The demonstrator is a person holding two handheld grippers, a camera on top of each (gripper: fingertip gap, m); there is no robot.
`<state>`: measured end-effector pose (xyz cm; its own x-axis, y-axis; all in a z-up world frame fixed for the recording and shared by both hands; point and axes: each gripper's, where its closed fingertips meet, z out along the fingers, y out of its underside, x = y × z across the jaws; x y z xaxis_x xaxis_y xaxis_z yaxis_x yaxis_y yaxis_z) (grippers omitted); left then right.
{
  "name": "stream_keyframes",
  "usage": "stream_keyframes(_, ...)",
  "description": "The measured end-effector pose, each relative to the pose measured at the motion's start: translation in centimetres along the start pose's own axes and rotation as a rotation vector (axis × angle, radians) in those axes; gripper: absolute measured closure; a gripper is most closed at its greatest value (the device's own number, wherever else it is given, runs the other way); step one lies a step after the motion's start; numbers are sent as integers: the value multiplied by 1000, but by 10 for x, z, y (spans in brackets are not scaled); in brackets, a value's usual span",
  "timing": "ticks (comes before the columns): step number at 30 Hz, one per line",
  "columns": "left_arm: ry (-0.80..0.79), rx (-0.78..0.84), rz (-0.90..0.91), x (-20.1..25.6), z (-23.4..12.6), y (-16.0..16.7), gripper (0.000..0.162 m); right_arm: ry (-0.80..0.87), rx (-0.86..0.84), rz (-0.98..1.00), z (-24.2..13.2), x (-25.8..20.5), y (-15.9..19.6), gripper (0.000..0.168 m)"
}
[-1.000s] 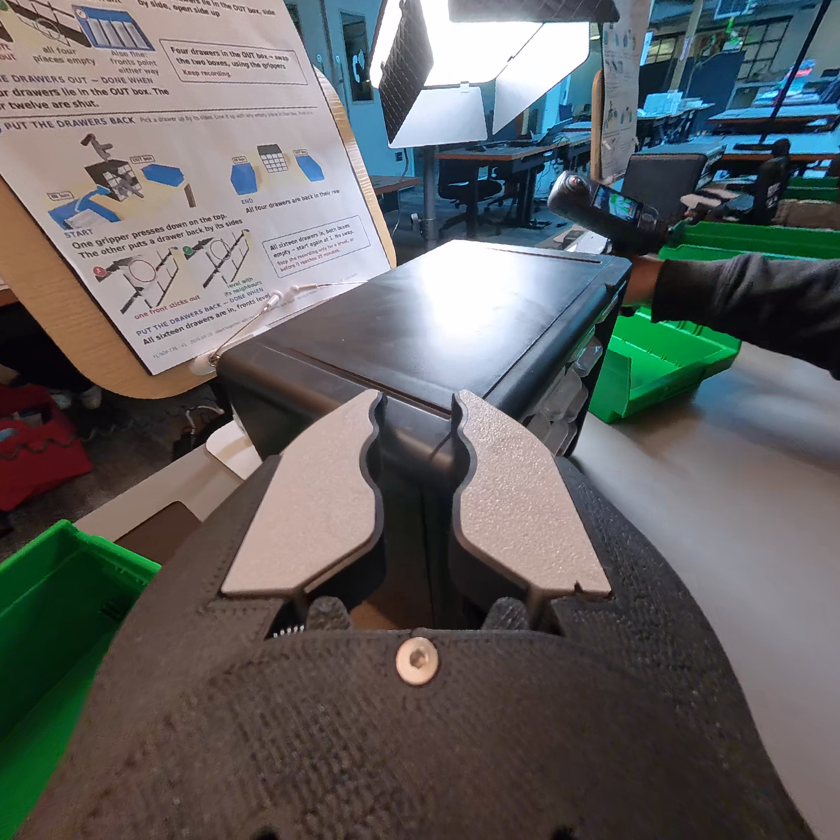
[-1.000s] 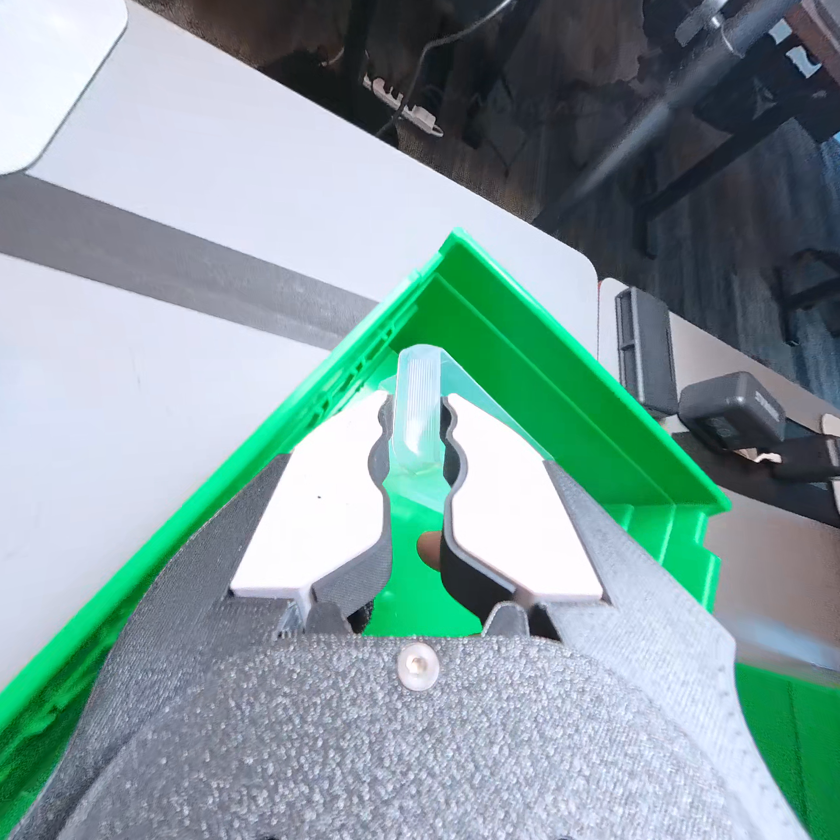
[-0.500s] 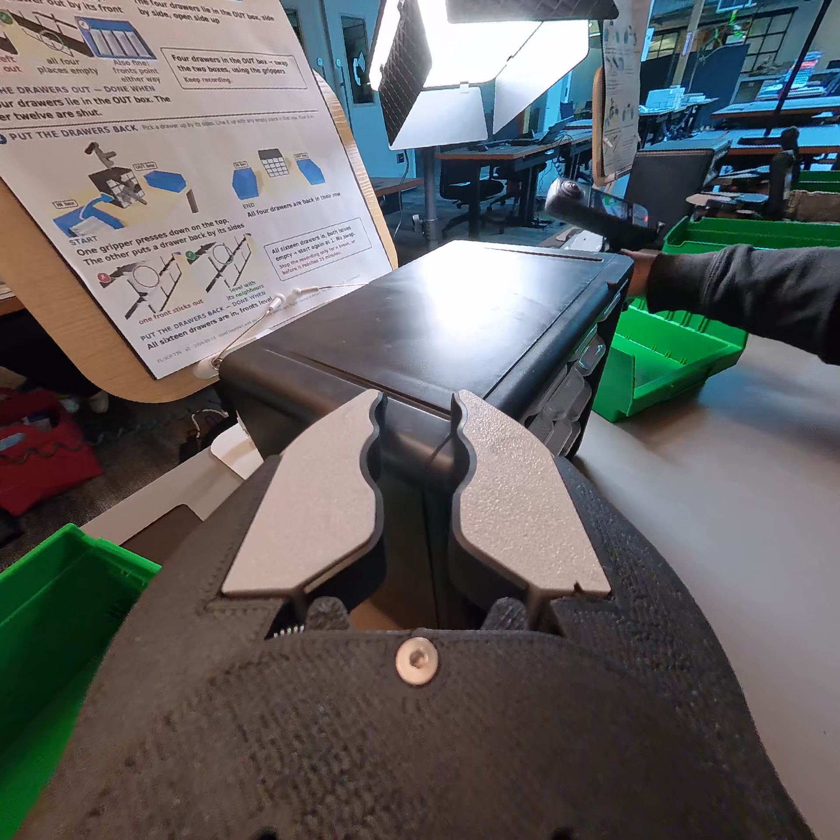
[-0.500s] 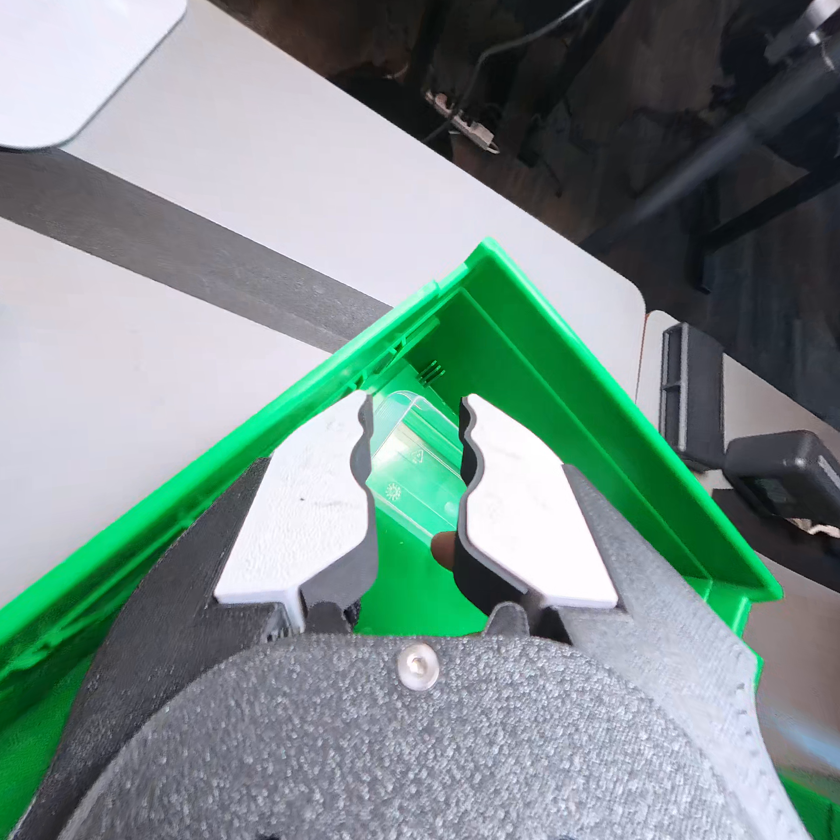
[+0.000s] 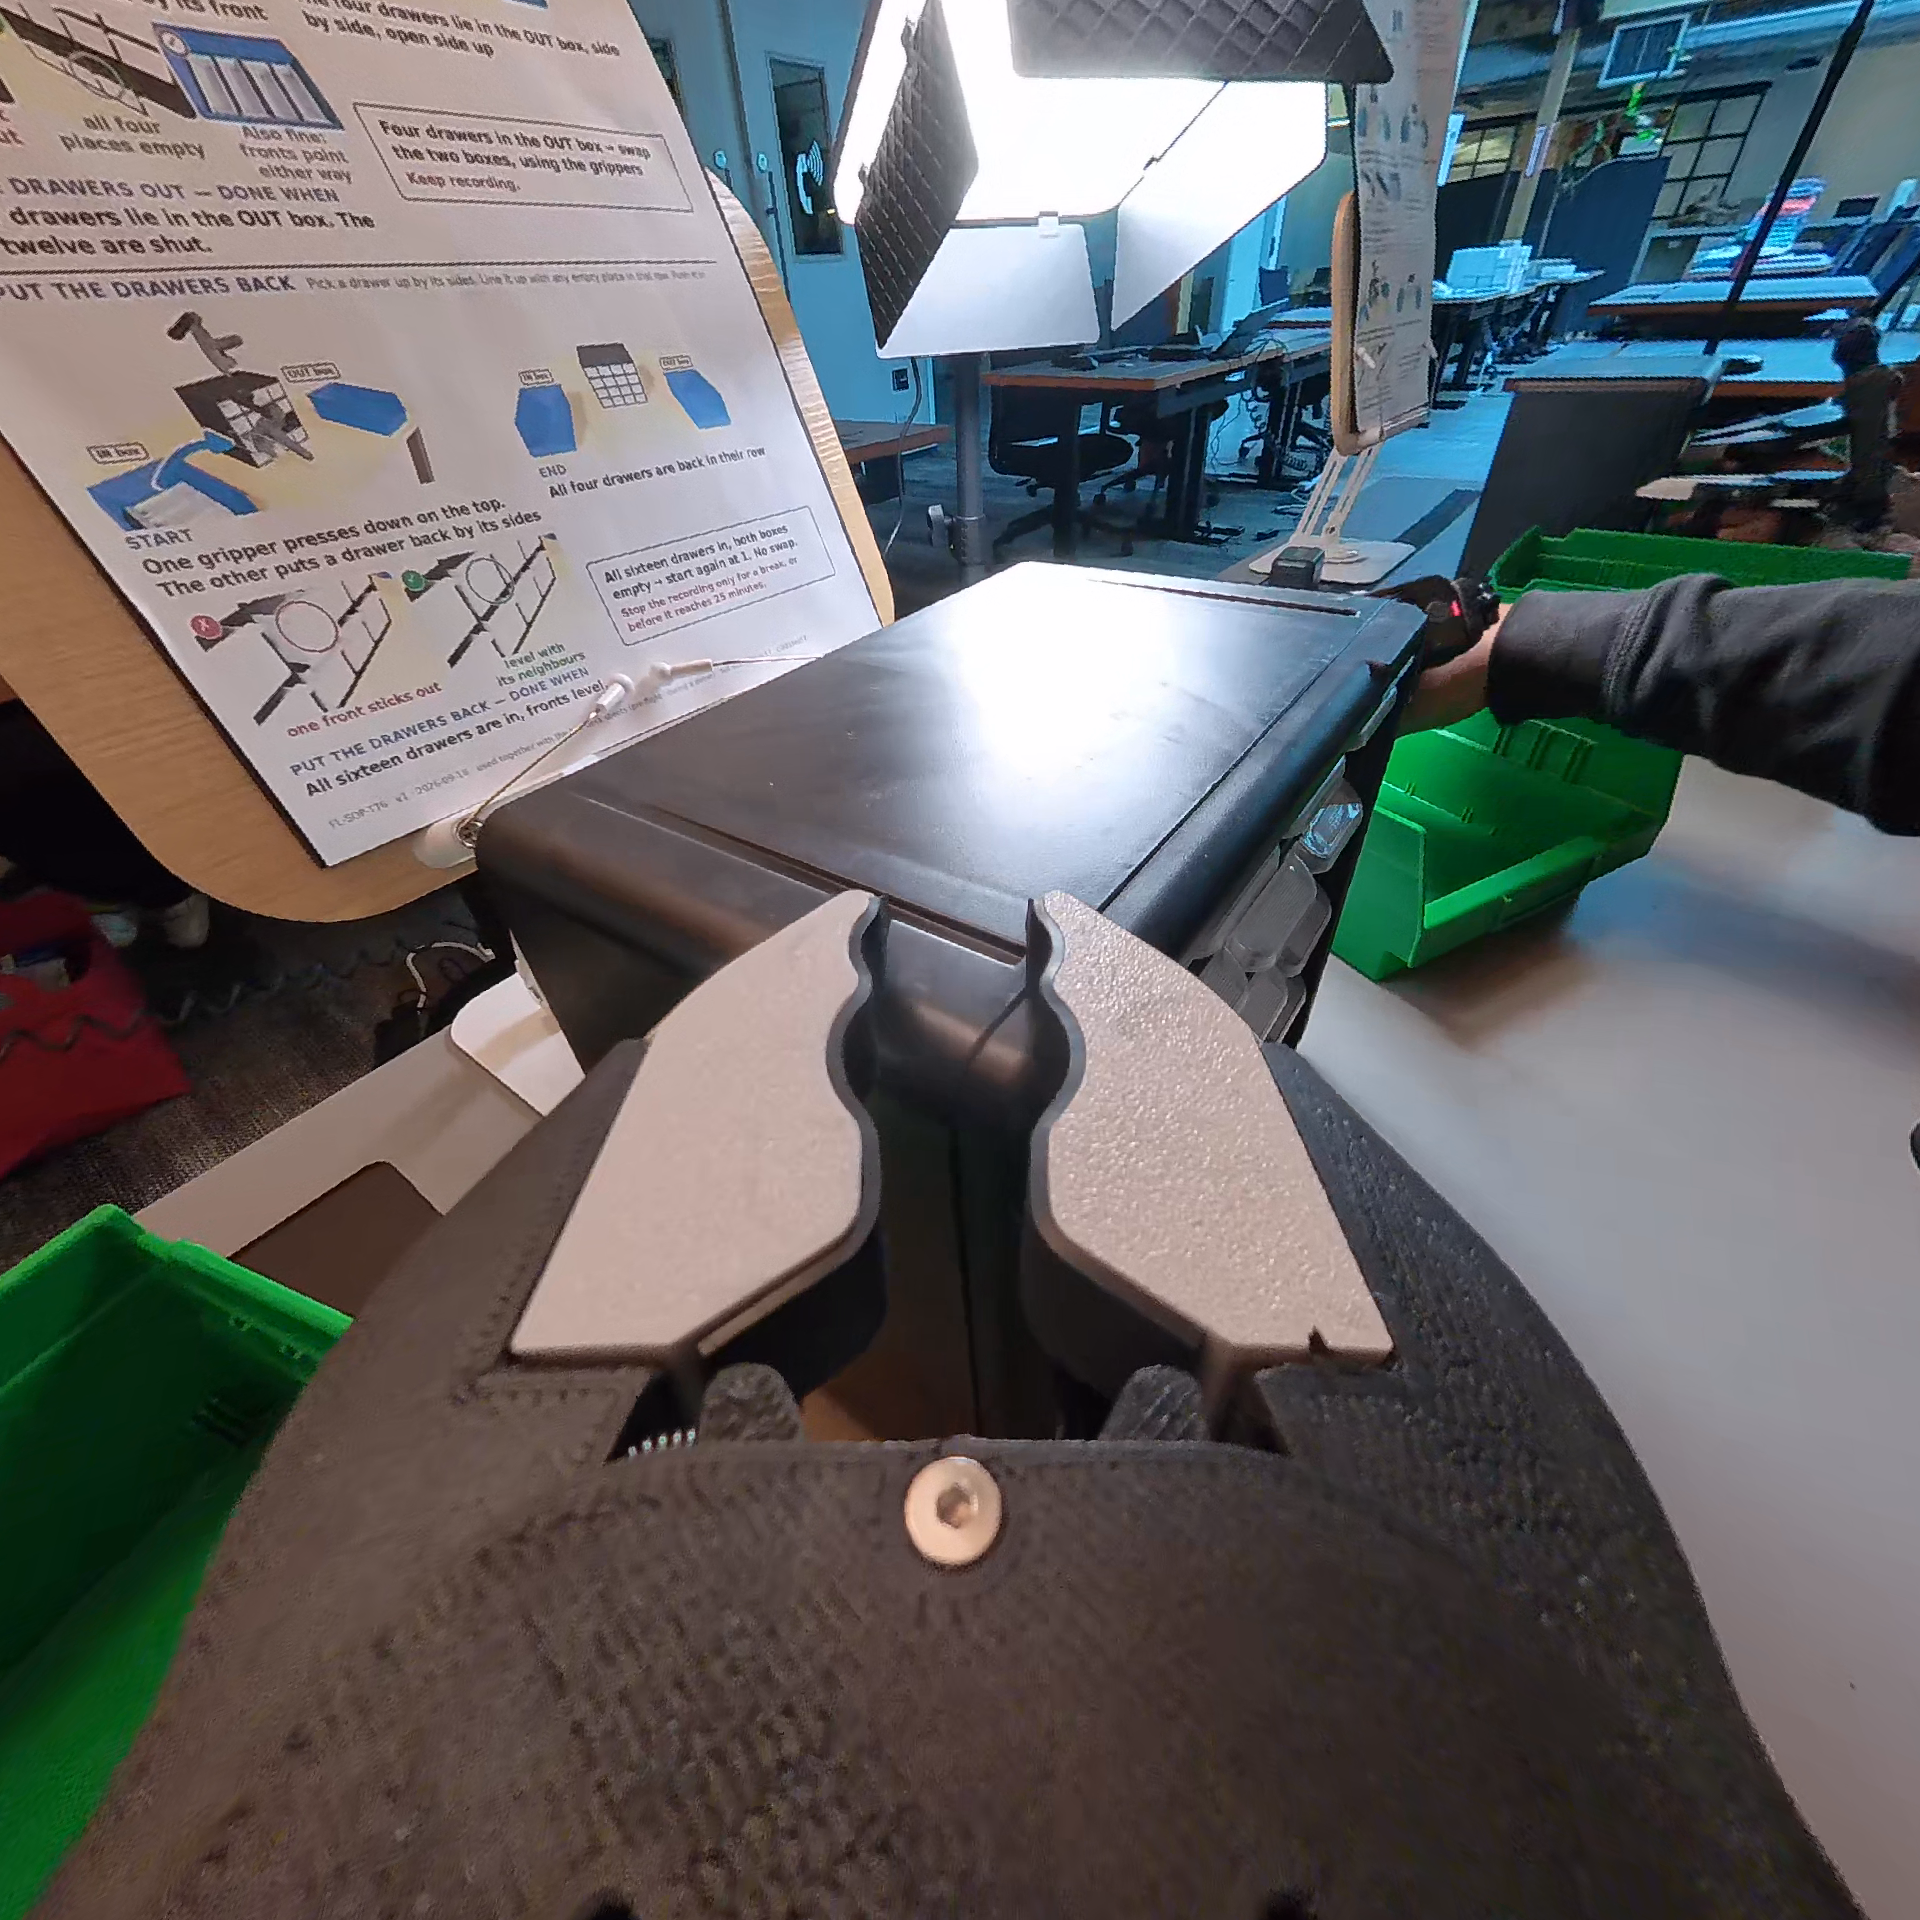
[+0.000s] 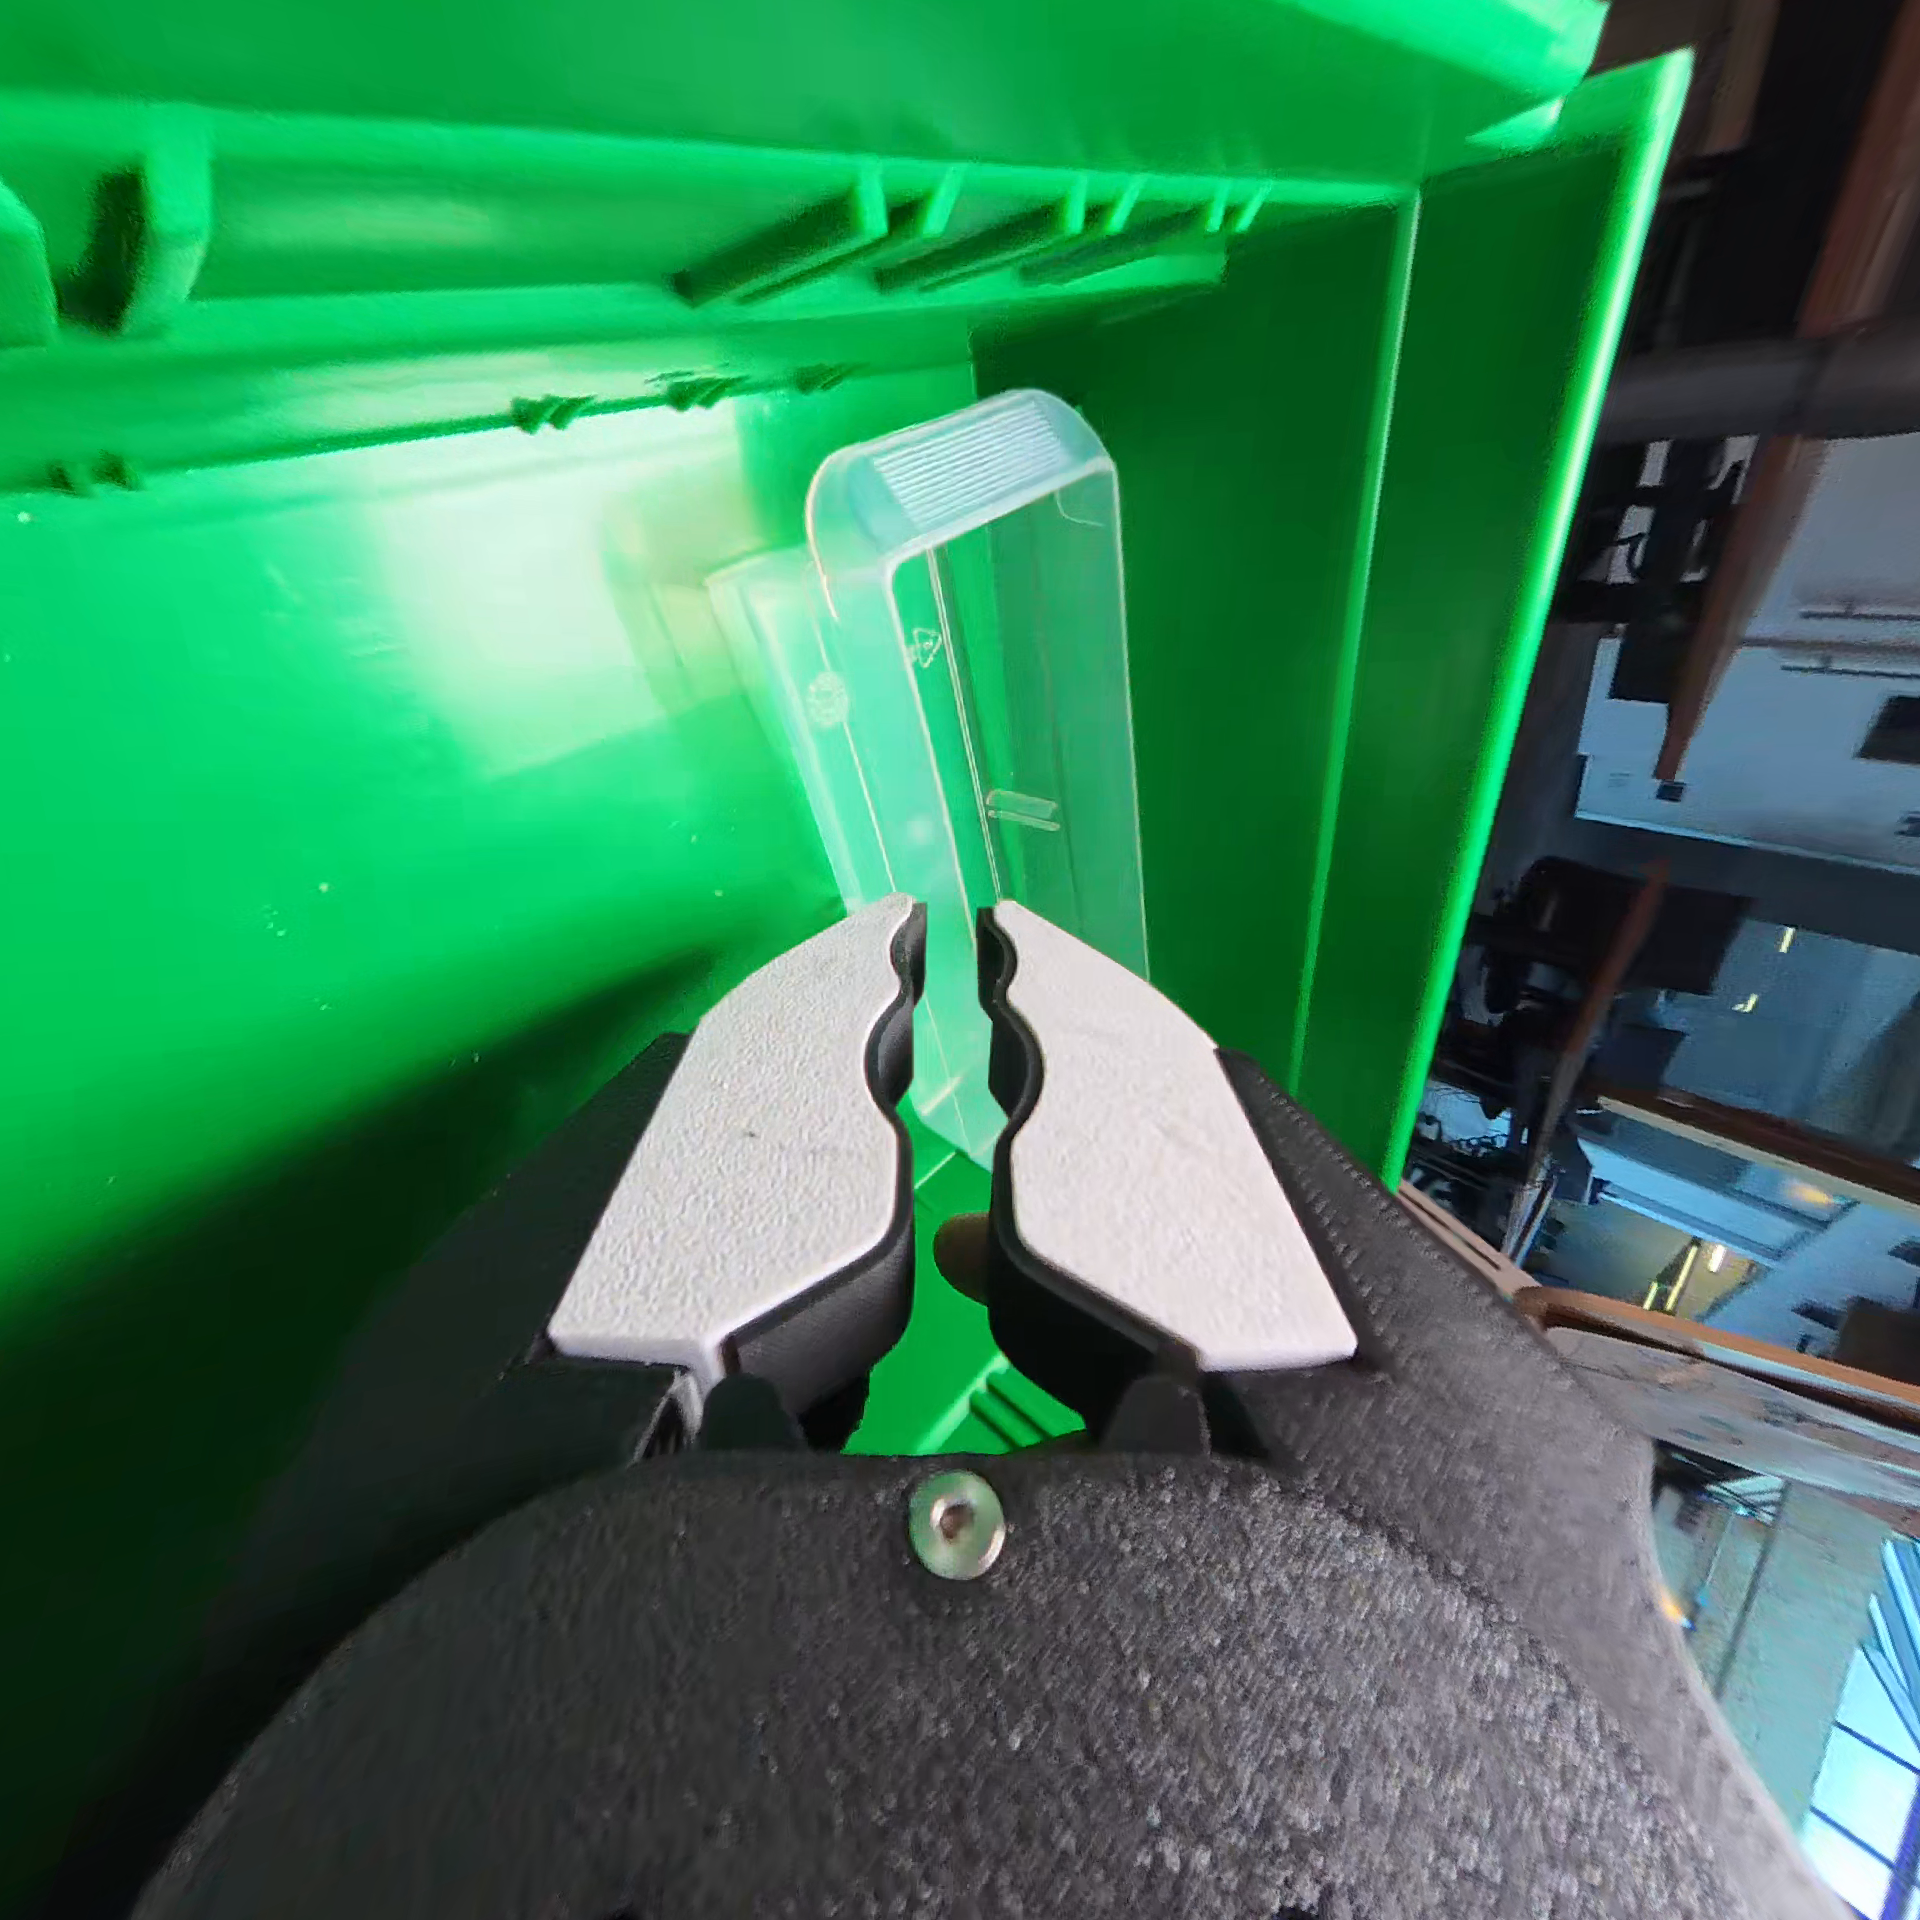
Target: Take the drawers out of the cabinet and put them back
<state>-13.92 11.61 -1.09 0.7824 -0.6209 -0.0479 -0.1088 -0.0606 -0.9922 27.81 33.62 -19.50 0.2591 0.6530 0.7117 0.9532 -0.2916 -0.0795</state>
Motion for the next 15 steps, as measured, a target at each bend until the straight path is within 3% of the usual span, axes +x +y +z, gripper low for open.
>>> stream_keyframes(8,4,-1,-4,0,0,0,136,42,55,67,-2,8,-9,150)
stream_keyframes(11,-1,-5,6,0,0,0,136,53,210,183,-38,16,-29,148)
stream_keyframes(15,3,-7,-1,1,0,0,138,93,508,293,-124,27,-66,146)
